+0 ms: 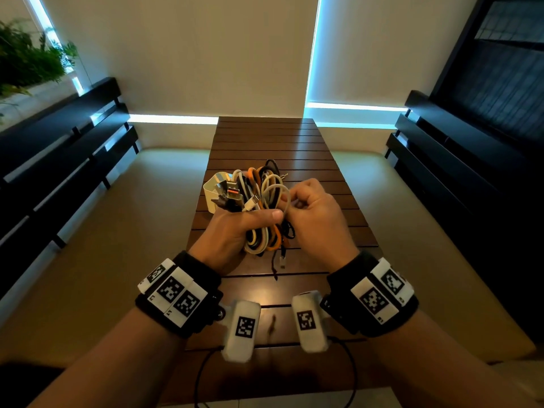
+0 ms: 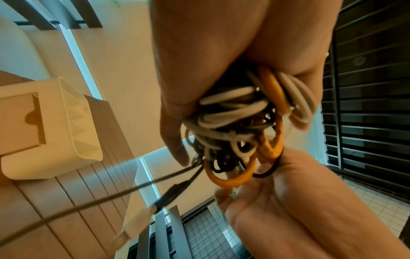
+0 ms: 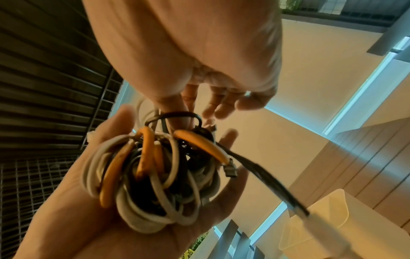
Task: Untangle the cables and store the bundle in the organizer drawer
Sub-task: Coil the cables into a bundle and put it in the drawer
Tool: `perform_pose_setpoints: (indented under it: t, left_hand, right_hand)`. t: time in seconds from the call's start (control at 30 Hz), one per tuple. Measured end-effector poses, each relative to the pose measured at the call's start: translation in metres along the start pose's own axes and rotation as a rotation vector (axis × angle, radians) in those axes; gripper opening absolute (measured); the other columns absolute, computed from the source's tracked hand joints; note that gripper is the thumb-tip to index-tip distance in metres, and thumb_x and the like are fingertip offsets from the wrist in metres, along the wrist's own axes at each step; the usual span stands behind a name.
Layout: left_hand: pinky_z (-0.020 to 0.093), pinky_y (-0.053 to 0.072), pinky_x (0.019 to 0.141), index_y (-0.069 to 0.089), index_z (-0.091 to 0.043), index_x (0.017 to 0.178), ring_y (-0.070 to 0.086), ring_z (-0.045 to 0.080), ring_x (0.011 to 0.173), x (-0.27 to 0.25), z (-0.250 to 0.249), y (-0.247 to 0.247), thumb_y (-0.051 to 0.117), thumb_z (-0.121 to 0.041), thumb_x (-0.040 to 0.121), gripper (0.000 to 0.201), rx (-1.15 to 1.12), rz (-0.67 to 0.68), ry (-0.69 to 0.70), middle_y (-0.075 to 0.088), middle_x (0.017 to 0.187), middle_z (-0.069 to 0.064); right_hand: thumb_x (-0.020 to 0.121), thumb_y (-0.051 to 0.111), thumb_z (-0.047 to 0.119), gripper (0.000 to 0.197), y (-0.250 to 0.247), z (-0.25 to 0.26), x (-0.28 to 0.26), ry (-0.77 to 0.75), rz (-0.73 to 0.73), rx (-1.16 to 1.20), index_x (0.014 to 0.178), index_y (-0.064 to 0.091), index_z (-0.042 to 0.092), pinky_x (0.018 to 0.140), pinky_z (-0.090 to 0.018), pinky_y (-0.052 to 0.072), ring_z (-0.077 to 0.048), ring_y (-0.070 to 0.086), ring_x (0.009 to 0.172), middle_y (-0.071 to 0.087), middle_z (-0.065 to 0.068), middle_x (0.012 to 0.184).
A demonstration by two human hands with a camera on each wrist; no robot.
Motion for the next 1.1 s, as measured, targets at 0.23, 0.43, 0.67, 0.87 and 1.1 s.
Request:
perform_pose_setpoints:
  t: [0.23,0.43,0.67,0.87,1.1]
  left_hand:
    - [0.055,0.056,0.089,0.064,0.001,0.122,0.065,0.045,0.104,0.000,0.014,-0.004,0.070,-0.011,0.078,0.045,-0.055,-0.130,-0.050,0.063,0.119,0.034]
    - [0.046,0.060,0.075,0.069,-0.004,0.112,0.070,0.032,0.084,-0.002,0.017,-0.007,0.070,-0.013,0.076,0.037,-0.083,-0.163,-0.069,0.071,0.095,0.019]
    - [0.050,0.058,0.076,0.072,-0.010,0.103,0.071,0.030,0.077,-0.004,0.013,-0.003,0.069,-0.012,0.075,0.028,-0.086,-0.127,-0.055,0.071,0.088,0.014]
    - [0.048,0.057,0.078,0.069,-0.008,0.107,0.069,0.028,0.077,-0.003,0.010,0.002,0.068,-0.012,0.076,0.031,-0.107,-0.116,-0.033,0.071,0.087,0.011]
    - [0.043,0.058,0.071,0.068,-0.007,0.104,0.070,0.026,0.075,0.003,-0.003,-0.006,0.064,-0.012,0.080,0.025,-0.204,-0.100,-0.011,0.070,0.088,0.011]
  right_hand:
    - [0.092,0.067,0.014,0.016,-0.003,0.002,0.002,-0.012,0.150,-0.042,0.077,0.064,0.018,0.061,-0.005,0.042,0.010,0.050,0.073,0.049,0.006,0.092]
    - [0.083,0.077,0.017,0.014,-0.015,-0.006,0.006,0.181,0.027,0.311,0.086,0.064,0.013,0.061,-0.019,0.051,-0.005,0.064,0.069,0.066,0.002,0.081]
    - [0.097,0.061,0.022,0.016,-0.015,-0.011,0.012,0.202,0.004,0.319,0.111,0.070,0.022,0.074,-0.029,0.057,-0.009,0.071,0.087,0.073,0.004,0.099]
    - [0.096,0.062,0.021,0.013,-0.009,-0.010,0.009,0.094,-0.024,0.274,0.103,0.073,0.018,0.082,-0.040,0.060,-0.016,0.072,0.093,0.075,-0.002,0.099]
    - [0.091,0.061,0.043,0.051,0.005,-0.027,-0.007,0.375,0.235,0.612,0.136,0.051,0.022,0.078,-0.034,0.054,-0.020,0.069,0.101,0.068,-0.008,0.119]
Point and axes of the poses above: each hand's wrist, its own x-axis towards the middle knuckle, its own y-axis out of the palm, z = x × y, the point moved 1 cm from there along x, towards the middle knuckle
